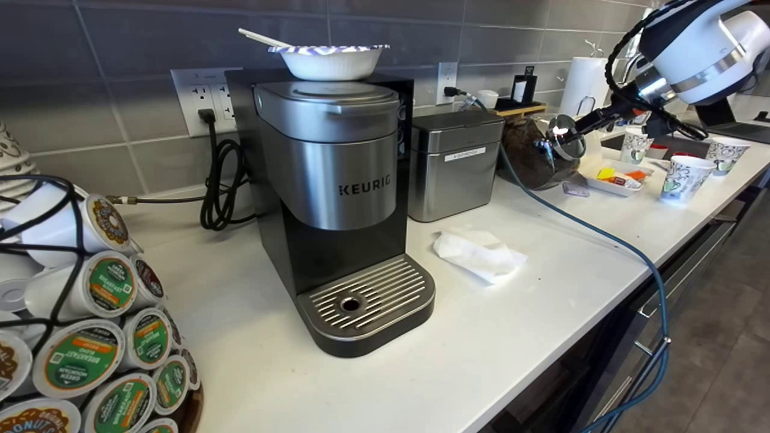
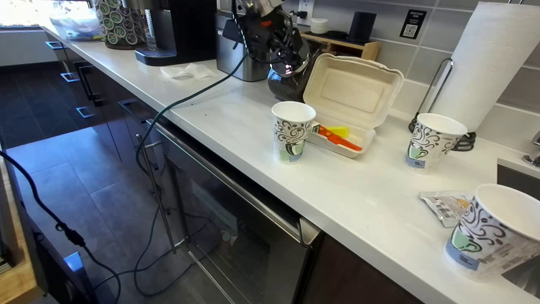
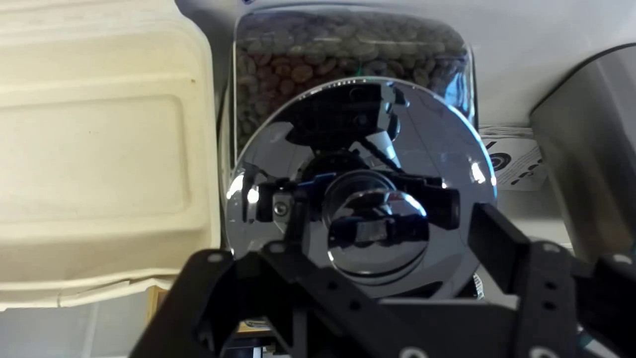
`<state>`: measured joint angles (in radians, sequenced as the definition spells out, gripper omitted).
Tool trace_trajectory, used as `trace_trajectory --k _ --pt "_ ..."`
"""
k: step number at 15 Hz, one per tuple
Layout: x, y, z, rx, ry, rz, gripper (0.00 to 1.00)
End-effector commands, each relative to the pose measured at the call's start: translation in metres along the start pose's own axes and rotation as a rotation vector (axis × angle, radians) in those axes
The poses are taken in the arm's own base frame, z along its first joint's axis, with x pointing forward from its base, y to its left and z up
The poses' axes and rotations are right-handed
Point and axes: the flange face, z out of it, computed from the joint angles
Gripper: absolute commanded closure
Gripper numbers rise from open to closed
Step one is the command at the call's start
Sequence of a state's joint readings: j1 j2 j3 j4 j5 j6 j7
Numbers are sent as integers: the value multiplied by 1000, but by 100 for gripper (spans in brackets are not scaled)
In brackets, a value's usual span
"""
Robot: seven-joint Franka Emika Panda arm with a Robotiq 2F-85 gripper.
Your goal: Put the silver lid on the glass container.
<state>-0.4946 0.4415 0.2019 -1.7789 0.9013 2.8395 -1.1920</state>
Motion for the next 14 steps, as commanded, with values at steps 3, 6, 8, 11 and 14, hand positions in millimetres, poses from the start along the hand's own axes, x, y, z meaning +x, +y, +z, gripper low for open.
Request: trace_trajectory --k 3,6,8,11,14 --pt "-5 -2 -9 -55 -44 54 0" --pt "-27 -16 -36 -49 -133 79 0" --pt "-51 -34 -54 24 -242 39 0" --pt "-82 -60 -86 88 -373 -61 0" --pt "-104 -88 -123 132 -426 -236 0"
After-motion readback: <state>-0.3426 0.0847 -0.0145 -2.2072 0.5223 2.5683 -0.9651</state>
